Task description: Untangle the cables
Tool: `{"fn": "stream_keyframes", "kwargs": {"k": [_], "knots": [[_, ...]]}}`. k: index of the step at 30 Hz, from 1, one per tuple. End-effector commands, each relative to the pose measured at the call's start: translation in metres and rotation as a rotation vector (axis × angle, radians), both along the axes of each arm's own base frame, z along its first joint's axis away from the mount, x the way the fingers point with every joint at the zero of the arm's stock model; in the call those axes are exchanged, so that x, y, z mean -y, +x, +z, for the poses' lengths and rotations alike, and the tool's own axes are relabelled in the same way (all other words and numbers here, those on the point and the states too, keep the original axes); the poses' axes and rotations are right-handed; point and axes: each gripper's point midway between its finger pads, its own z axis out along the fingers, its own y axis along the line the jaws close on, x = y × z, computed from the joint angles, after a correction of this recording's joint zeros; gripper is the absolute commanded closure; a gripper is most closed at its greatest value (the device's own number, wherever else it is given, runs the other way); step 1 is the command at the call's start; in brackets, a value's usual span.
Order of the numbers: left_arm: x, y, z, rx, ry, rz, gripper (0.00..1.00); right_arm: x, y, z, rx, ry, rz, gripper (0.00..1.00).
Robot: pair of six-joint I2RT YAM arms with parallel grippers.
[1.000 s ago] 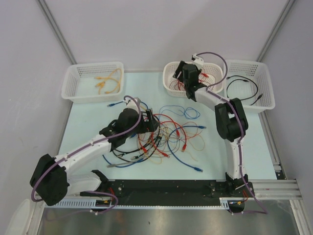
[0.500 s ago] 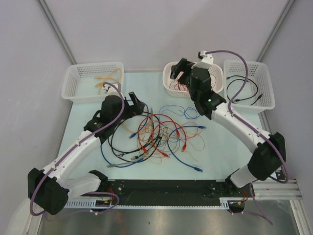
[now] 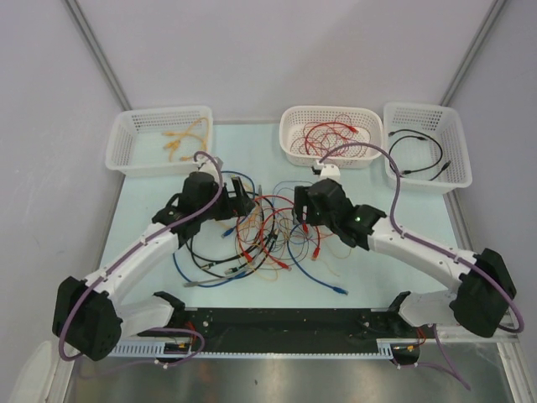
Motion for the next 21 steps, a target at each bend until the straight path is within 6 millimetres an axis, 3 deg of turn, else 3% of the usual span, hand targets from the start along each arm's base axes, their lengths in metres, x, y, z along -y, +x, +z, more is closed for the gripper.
{"fn": "stream_keyframes", "kwargs": {"k": [1,5,7,9,11,14,21], "knots": [[0.018,-0.011,-0.011,-0.030,0.034,-0.090,0.00,0.012,-0.030,0.001,-0.015,0.053,0.031,0.19],[0.002,0.005,-0.034,-0.079,0.152,0.000,0.01,0.023,-0.044,-0.007,-0.026,0.071,0.029,0.19],[-0.002,0.017,-0.036,-0.098,0.179,0.021,0.00,0.024,-0.048,-0.010,-0.030,0.075,0.034,0.19],[0.004,0.030,-0.047,-0.155,0.214,0.006,0.02,0.026,-0.048,-0.010,-0.026,0.079,0.032,0.19],[0.016,0.032,-0.061,-0.206,0.222,-0.044,0.14,0.028,-0.048,-0.011,-0.026,0.071,0.024,0.19],[0.048,0.015,-0.070,-0.218,0.155,-0.158,0.20,0.031,-0.049,-0.013,-0.026,0.060,0.017,0.19],[0.040,-0.009,-0.109,-0.308,0.248,-0.152,0.17,0.032,-0.051,-0.015,-0.023,0.064,0.027,0.19]]}}
